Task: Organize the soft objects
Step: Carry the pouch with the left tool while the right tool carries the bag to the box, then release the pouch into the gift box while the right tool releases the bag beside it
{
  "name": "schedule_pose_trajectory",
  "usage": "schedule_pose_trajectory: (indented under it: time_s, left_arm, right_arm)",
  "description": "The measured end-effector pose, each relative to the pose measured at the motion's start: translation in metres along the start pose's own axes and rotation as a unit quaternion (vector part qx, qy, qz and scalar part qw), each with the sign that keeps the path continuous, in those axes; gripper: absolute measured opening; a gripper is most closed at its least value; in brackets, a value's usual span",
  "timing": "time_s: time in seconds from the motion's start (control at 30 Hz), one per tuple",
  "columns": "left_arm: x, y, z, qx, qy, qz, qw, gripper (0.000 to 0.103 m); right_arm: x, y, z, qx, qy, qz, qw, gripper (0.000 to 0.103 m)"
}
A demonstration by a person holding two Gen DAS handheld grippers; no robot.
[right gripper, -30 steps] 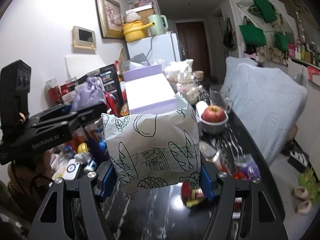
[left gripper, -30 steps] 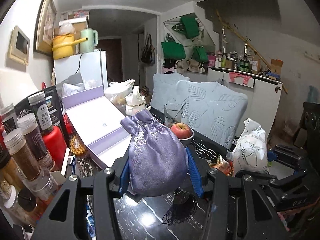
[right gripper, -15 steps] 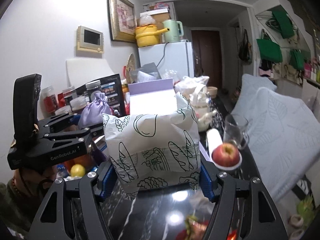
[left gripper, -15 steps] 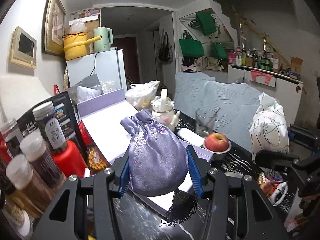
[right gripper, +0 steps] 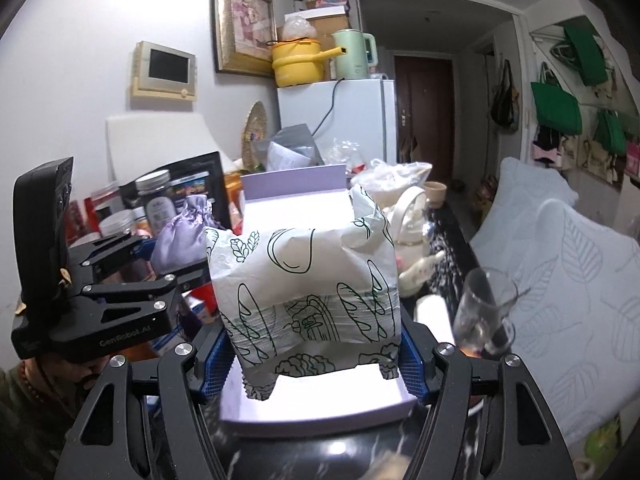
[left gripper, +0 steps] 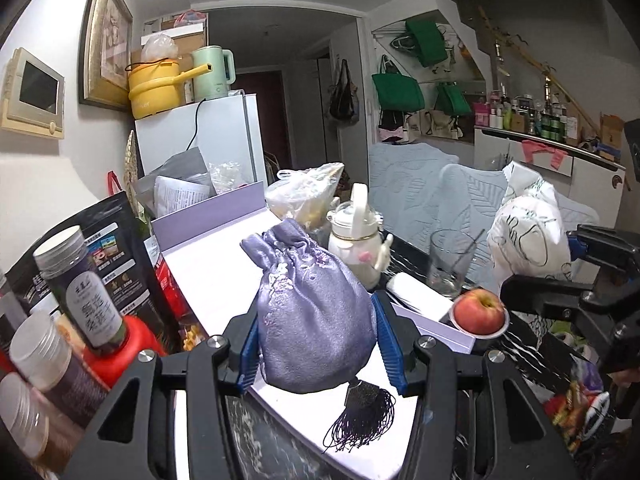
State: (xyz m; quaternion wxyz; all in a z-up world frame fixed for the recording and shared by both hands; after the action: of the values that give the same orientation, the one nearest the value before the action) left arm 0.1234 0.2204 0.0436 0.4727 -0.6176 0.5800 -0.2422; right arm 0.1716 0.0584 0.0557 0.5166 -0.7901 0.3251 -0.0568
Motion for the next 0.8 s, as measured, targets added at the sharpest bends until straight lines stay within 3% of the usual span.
schedule_pose_trajectory:
  time_s: [0.33,0.8]
  left_arm:
    - [-0.017,0.002,0.058,-0.025,-0.012,-0.024,0.9993,0.05]
    - [-0.026,0.054,0.159,-0.116,-0.048,-0.024,0.9918,0.05]
  right_arm:
    - [0.009,-0.024,0.044,-0.006,0.008,-0.021,1.0,0.069]
    - [0.028,-0.023,0.116,-0.029,0.027,-0.044,0.998,0.069]
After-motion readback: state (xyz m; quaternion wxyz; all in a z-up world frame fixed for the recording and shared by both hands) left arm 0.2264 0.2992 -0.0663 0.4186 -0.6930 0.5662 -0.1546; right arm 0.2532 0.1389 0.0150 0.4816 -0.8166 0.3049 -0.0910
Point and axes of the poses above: each gripper's, at about its wrist camera, not at the fingertips, and z roughly the way its jaws point, x to its right, y to its underside, the point moved 4 cm from there along z, roughly the way its jaws point, and after that the axes turned 11 degrees about z, right-handed, at the moved point
